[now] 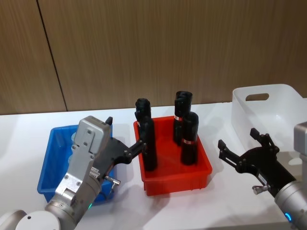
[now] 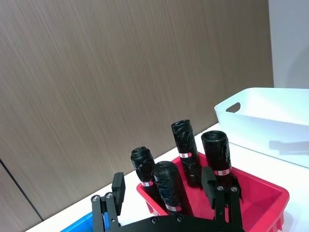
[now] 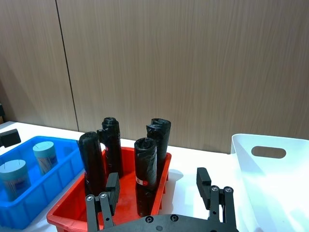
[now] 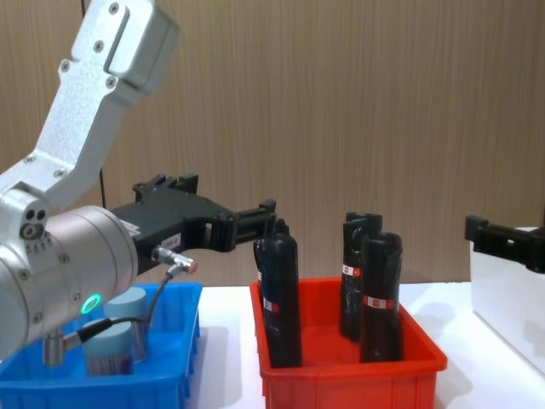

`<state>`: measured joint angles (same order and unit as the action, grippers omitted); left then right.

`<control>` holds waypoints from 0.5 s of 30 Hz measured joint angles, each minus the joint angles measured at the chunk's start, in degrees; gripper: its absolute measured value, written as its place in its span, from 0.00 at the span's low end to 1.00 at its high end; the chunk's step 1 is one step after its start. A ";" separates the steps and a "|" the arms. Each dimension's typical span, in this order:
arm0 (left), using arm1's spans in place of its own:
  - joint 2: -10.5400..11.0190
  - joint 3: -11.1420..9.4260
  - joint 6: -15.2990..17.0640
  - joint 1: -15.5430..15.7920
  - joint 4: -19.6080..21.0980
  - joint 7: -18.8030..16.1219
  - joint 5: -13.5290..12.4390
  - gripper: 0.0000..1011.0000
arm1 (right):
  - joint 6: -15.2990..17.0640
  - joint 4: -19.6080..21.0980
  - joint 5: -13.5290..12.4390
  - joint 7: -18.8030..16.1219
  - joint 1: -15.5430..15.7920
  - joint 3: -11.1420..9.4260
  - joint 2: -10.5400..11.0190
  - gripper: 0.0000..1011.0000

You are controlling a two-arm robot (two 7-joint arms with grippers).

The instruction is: Pick the cotton swabs from the blue box and place them into the white box.

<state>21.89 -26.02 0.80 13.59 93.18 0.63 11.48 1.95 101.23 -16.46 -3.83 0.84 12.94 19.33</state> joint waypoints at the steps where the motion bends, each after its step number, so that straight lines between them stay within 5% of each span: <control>1: 0.00 0.00 0.00 0.00 0.00 0.00 0.00 0.99 | 0.00 0.00 0.00 0.00 0.00 0.00 0.00 0.99; 15: 0.00 0.00 0.00 0.00 0.00 0.00 0.00 0.99 | 0.00 0.00 0.00 0.00 0.00 0.00 0.00 0.99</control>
<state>21.89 -26.02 0.79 13.59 93.18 0.63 11.48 1.95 101.23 -16.46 -3.82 0.84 12.94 19.33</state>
